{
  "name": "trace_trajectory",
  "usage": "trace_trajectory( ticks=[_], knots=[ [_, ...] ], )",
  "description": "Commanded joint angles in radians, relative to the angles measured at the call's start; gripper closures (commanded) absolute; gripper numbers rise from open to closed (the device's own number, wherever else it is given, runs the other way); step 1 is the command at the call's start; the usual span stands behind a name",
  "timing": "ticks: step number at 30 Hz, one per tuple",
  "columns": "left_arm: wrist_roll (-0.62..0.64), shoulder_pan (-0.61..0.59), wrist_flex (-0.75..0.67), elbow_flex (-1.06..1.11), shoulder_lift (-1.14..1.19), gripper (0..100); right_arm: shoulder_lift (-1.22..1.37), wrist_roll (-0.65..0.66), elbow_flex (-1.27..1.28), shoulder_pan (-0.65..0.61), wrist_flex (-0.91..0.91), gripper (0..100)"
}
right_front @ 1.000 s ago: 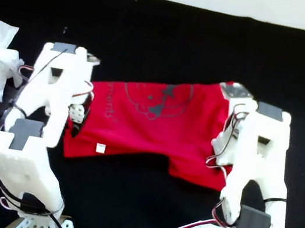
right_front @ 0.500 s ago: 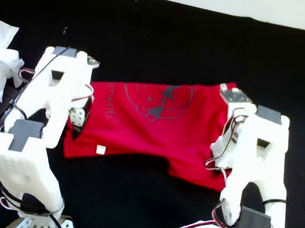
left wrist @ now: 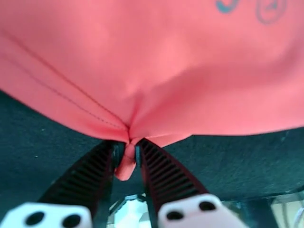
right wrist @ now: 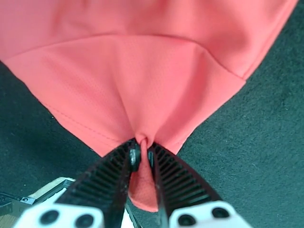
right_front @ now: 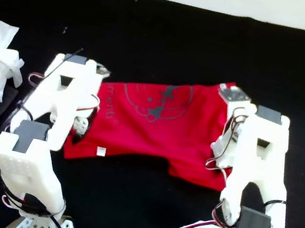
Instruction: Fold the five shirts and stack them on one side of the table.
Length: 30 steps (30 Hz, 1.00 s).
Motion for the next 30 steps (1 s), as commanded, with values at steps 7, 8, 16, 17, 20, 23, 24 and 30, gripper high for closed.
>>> trace_trajectory(
  ticks=[7,8,16,17,20,23,24,30],
  knots=[
    [-0.006,0.018,0.101,-0.059,-0.050,99,-0.042,0.014,-0.102,-0.001,0.048,99.3],
    [-0.006,0.019,0.101,-0.054,-0.050,99,-0.042,0.014,-0.108,-0.001,0.051,99.3],
    [-0.008,0.025,0.095,0.004,-0.048,99,-0.041,0.014,-0.104,0.002,0.051,99.3],
    [-0.008,0.025,0.094,0.013,-0.048,99,-0.041,0.014,-0.104,0.002,0.051,99.3],
    [-0.008,0.025,0.092,0.031,-0.047,99,-0.036,0.014,-0.104,0.002,0.051,99.3],
    [-0.008,0.025,0.091,0.033,-0.041,99,-0.035,0.012,-0.102,0.002,0.053,99.3],
    [-0.008,0.025,0.080,0.033,-0.041,99,-0.038,0.012,-0.102,0.002,0.053,99.3],
    [-0.008,0.025,0.080,0.024,-0.048,95,-0.038,0.015,-0.107,-0.002,0.104,98.1]
  ],
)
